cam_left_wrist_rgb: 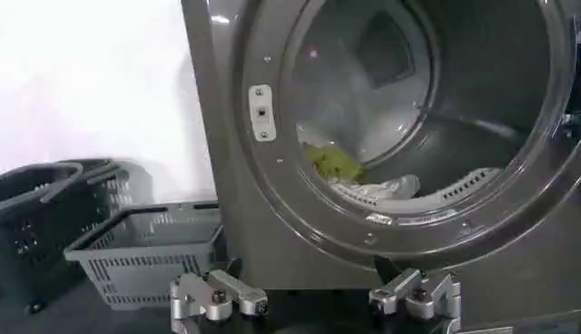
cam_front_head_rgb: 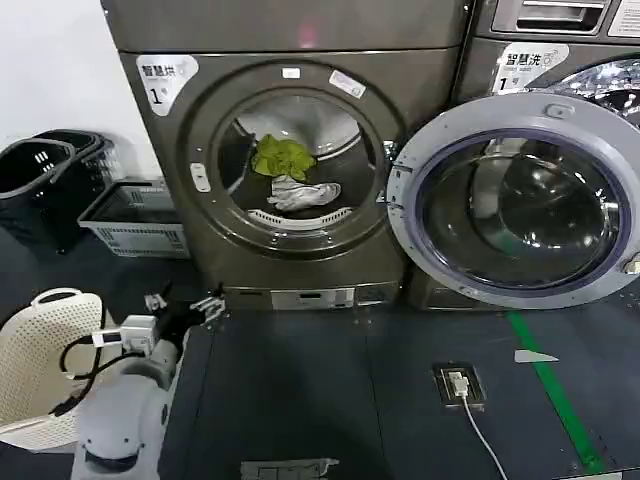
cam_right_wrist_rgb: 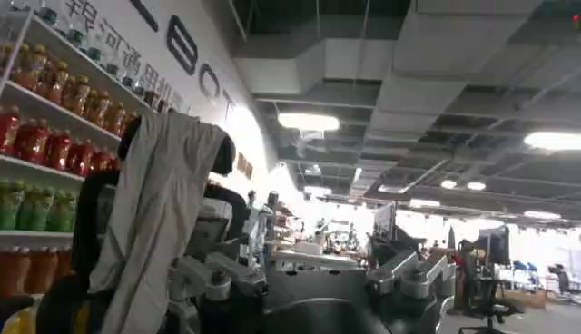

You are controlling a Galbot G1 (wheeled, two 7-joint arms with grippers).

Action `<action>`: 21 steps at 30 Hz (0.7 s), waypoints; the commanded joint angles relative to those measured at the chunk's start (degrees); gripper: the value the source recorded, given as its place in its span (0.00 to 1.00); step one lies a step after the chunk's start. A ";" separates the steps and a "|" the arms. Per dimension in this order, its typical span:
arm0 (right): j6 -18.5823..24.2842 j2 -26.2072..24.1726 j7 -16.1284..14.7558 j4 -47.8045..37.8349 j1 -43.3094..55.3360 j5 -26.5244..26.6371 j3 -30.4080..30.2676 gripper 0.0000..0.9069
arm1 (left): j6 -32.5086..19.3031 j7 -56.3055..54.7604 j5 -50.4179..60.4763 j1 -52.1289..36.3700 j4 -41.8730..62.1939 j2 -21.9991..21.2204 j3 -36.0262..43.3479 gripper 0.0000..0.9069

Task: Grasp the clothes from the dryer.

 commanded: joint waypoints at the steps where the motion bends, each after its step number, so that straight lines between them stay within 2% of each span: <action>1: 0.04 0.10 0.04 -0.07 -0.02 0.05 0.04 1.00 | 2.80 0.08 0.01 0.11 0.01 -0.01 0.00 1.00; 21: 0.03 -0.04 0.21 -0.42 0.28 0.13 0.12 1.00 | 2.80 0.25 -0.02 -0.09 0.76 -0.19 0.20 1.00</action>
